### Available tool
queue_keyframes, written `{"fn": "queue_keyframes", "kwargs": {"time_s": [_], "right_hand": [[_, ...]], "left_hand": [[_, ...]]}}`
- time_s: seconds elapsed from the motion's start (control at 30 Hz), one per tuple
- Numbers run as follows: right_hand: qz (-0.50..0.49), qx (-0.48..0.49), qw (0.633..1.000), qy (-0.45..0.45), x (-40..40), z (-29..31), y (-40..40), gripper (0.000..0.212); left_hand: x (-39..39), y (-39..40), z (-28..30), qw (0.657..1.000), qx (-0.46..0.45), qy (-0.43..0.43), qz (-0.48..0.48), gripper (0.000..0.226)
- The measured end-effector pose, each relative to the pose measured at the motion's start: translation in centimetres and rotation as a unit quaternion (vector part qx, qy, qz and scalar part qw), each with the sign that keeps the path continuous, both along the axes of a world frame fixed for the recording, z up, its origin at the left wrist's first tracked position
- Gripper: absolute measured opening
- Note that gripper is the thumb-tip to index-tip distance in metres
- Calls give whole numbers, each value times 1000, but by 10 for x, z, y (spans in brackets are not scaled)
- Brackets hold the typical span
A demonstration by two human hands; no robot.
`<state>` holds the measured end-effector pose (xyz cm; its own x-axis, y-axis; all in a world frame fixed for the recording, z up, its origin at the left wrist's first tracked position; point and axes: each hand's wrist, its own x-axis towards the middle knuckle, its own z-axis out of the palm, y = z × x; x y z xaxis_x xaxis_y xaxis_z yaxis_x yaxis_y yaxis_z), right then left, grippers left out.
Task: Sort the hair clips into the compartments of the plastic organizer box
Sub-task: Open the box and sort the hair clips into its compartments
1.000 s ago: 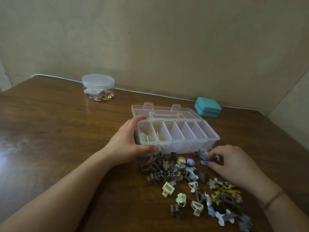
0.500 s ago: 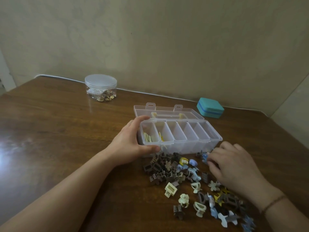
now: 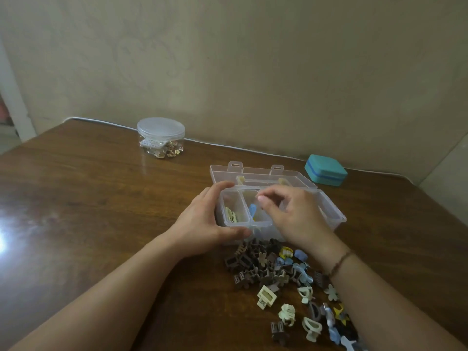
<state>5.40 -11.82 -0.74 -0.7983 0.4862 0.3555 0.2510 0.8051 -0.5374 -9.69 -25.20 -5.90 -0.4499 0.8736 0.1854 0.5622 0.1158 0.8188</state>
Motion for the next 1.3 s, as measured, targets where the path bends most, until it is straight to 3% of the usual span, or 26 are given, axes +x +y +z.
{"fn": "queue_keyframes", "kwargs": {"time_s": [0.17, 0.27, 0.33, 0.4, 0.53, 0.73, 0.8, 0.87, 1.03, 1.13, 1.2, 1.3], "right_hand": [[-91, -14, 990, 103, 39, 19, 35, 10], [-168, -14, 979, 112, 72, 22, 63, 13], [-230, -8, 970, 78, 90, 14, 75, 16], [-283, -15, 959, -10, 103, 0, 82, 18], [-282, -46, 934, -213, 113, -21, 78, 25], [-288, -66, 928, -227, 108, -14, 69, 4], [-298, -69, 934, -186, 107, -10, 71, 5], [-307, -60, 946, -86, 102, -3, 70, 6], [-257, 10, 964, 72, 67, 23, 53, 11], [-181, -49, 967, 172, 41, 40, 37, 16], [-113, -93, 973, 181, 23, 43, 21, 14], [-50, -68, 993, 81, -1, 32, 5, 11]], "left_hand": [[0, 0, 0, 1000, -4, 0, 3, 100], [-1, 1, -1, 1000, -5, 2, 4, 102], [0, 1, 0, 1000, -4, 2, 3, 99], [1, 1, 1, 1000, -5, 2, 4, 98], [1, 1, 1, 1000, -6, 1, 4, 98], [0, 1, 1, 1000, -6, -2, 4, 98], [0, 1, 1, 1000, -6, 1, 3, 97], [1, 1, 1, 1000, -4, 3, 5, 97], [-1, 2, 0, 1000, -6, 3, 9, 100], [-1, 2, -1, 1000, -3, 7, 8, 99], [-1, 2, -2, 1000, -2, 9, 7, 98], [-1, 2, -3, 1000, -1, 4, 8, 102]]}}
